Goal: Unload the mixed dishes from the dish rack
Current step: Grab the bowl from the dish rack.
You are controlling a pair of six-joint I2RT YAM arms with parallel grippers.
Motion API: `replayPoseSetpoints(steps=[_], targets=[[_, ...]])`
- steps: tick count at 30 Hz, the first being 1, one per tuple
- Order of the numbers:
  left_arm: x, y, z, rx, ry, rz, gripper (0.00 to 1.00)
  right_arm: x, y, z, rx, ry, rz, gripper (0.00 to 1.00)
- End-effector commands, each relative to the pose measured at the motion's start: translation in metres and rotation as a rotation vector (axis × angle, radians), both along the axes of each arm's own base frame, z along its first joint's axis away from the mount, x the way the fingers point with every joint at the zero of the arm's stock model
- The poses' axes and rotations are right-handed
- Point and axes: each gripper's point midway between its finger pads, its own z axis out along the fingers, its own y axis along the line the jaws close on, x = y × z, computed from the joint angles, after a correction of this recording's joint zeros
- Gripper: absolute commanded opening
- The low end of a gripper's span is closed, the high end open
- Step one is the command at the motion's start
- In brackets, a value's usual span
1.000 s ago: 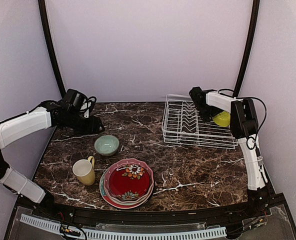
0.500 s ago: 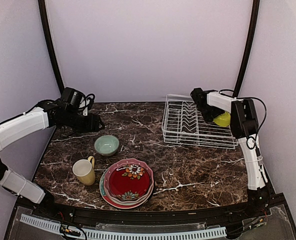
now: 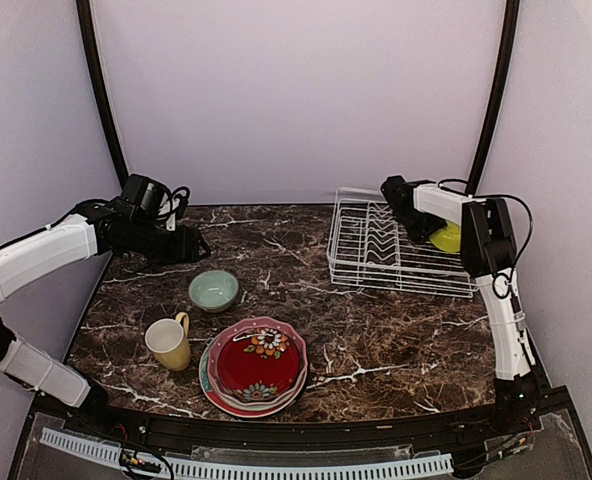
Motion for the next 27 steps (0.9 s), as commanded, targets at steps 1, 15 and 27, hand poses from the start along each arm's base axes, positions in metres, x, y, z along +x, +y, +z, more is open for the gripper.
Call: replayPoseSetpoints(steps=[1, 15, 27], targets=[[-0.001, 0.002, 0.015, -0.019, -0.039, 0.007, 0.7, 0.003, 0.006, 0.023, 0.112, -0.059, 0.022, 0.46], [0.004, -0.007, 0.022, -0.062, -0.035, 0.0, 0.72, -0.011, 0.035, 0.107, 0.577, -0.284, 0.148, 0.28], [0.004, -0.03, 0.033, -0.201, -0.005, -0.043, 0.72, -0.047, 0.043, 0.14, 1.241, -0.416, 0.227, 0.26]])
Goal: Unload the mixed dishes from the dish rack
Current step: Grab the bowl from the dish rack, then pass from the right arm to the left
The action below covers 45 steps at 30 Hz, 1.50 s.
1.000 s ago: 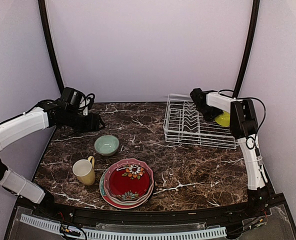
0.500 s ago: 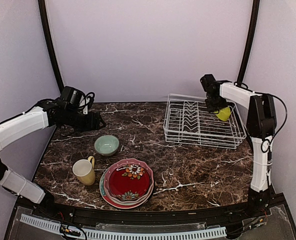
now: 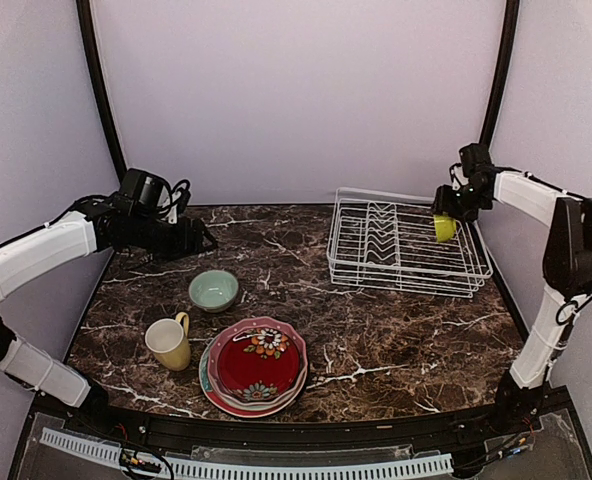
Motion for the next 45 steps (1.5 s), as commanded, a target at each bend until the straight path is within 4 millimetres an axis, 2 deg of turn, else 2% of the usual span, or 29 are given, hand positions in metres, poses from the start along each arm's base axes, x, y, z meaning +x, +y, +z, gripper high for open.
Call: replayPoseSetpoints(steps=[1, 3, 7, 12, 17, 22, 24, 25, 29, 33, 39, 45], targets=[[0.002, -0.018, 0.018, -0.114, -0.003, -0.035, 0.72, -0.008, 0.028, 0.042, 0.364, -0.149, 0.12, 0.26], [0.003, -0.025, 0.022, -0.156, 0.0, -0.054, 0.72, -0.015, 0.017, 0.048, 0.465, -0.183, 0.121, 0.25], [0.007, -0.046, 0.033, -0.272, -0.003, -0.108, 0.73, -0.029, 0.013, 0.057, 0.618, -0.218, 0.153, 0.25], [0.011, -0.069, 0.045, -0.436, 0.025, -0.149, 0.75, -0.049, 0.032, 0.078, 0.733, -0.257, 0.271, 0.25], [0.012, -0.093, 0.06, -0.557, 0.014, -0.216, 0.75, -0.075, 0.062, 0.11, 0.874, -0.303, 0.438, 0.25], [0.004, -0.134, 0.067, -0.648, 0.04, -0.309, 0.76, -0.091, 0.097, 0.136, 0.865, -0.343, 0.526, 0.25], [0.003, -0.156, 0.064, -0.674, 0.052, -0.352, 0.76, -0.103, 0.127, 0.143, 0.902, -0.33, 0.592, 0.25], [-0.001, -0.167, 0.069, -0.694, 0.06, -0.375, 0.75, -0.108, 0.141, 0.147, 0.918, -0.331, 0.63, 0.25], [-0.005, -0.196, 0.077, -0.769, 0.056, -0.437, 0.75, -0.116, 0.178, 0.144, 0.953, -0.271, 0.691, 0.25], [-0.005, -0.21, 0.078, -0.771, 0.031, -0.461, 0.78, -0.126, 0.208, 0.14, 0.992, -0.222, 0.753, 0.24], [0.002, -0.213, 0.05, -0.718, 0.069, -0.41, 0.8, -0.145, 0.249, 0.136, 1.05, -0.159, 0.835, 0.24], [0.007, -0.21, 0.029, -0.668, 0.092, -0.367, 0.79, -0.161, 0.279, 0.136, 1.097, -0.119, 0.896, 0.24]])
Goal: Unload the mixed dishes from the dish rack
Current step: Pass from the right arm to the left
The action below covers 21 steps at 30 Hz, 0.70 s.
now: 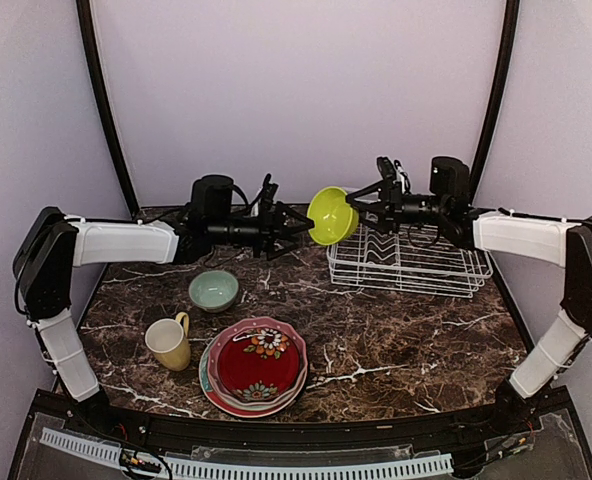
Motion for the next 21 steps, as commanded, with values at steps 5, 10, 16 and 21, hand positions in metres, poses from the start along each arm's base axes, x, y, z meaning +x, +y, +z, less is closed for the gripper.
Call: replayPoseSetpoints(steps=[5, 10, 16, 21], targets=[[0.005, 0.001, -0.006, 0.039, -0.031, 0.03, 0.69, -0.014, 0.034, 0.022, 0.078, -0.057, 0.094, 0.23], [0.005, 0.005, -0.01, 0.062, -0.034, 0.045, 0.48, -0.018, 0.043, 0.019, 0.087, -0.046, 0.123, 0.23], [0.004, 0.015, -0.014, 0.126, -0.059, 0.077, 0.17, -0.02, 0.048, 0.015, 0.088, -0.032, 0.135, 0.24], [0.004, 0.039, -0.015, 0.184, -0.079, 0.116, 0.01, -0.018, 0.05, -0.004, 0.045, 0.015, 0.125, 0.59]])
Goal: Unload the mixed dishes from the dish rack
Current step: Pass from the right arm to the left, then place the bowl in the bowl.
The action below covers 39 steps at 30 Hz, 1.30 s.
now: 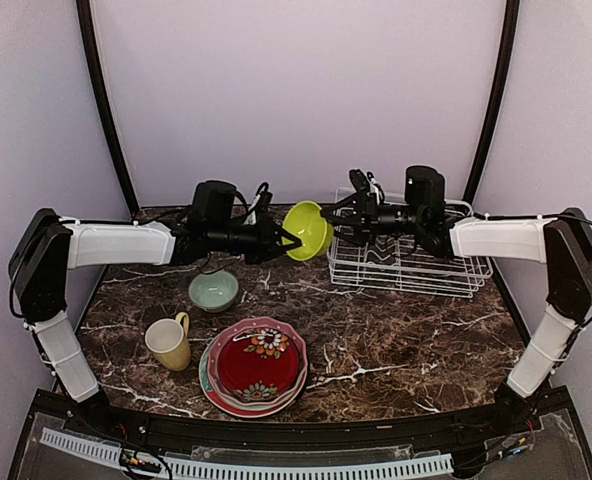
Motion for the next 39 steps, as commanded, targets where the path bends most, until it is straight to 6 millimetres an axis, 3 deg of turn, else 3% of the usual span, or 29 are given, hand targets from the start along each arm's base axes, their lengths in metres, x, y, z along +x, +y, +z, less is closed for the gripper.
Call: replayPoseSetpoints(steps=[1, 4, 5, 11, 17, 24, 33, 39], targets=[[-0.005, 0.031, 0.011, 0.049, -0.055, 0.017, 0.01, 0.001, 0.002, 0.007, 0.002, -0.027, 0.012, 0.71], [-0.007, 0.061, 0.004, 0.102, -0.035, 0.071, 0.01, 0.006, -0.004, -0.008, -0.088, -0.031, -0.038, 0.95], [-0.006, 0.075, -0.006, 0.13, -0.022, 0.096, 0.01, 0.01, -0.007, -0.011, -0.125, -0.04, -0.069, 0.98], [-0.012, 0.158, -0.045, 0.388, 0.058, 0.239, 0.01, 0.023, -0.035, -0.018, -0.269, -0.101, -0.17, 0.99], [-0.025, 0.213, -0.081, 0.68, 0.185, 0.292, 0.01, 0.027, -0.058, -0.013, -0.297, -0.107, -0.217, 0.99], [-0.026, 0.225, -0.099, 0.759, 0.219, 0.305, 0.01, 0.022, -0.066, 0.0, -0.305, -0.144, -0.239, 0.99], [-0.013, 0.234, -0.118, 0.847, 0.229, 0.331, 0.02, 0.019, -0.088, 0.019, -0.379, -0.225, -0.317, 0.99], [-0.012, 0.238, -0.12, 0.872, 0.219, 0.336, 0.14, 0.017, -0.107, 0.024, -0.437, -0.265, -0.376, 0.99]])
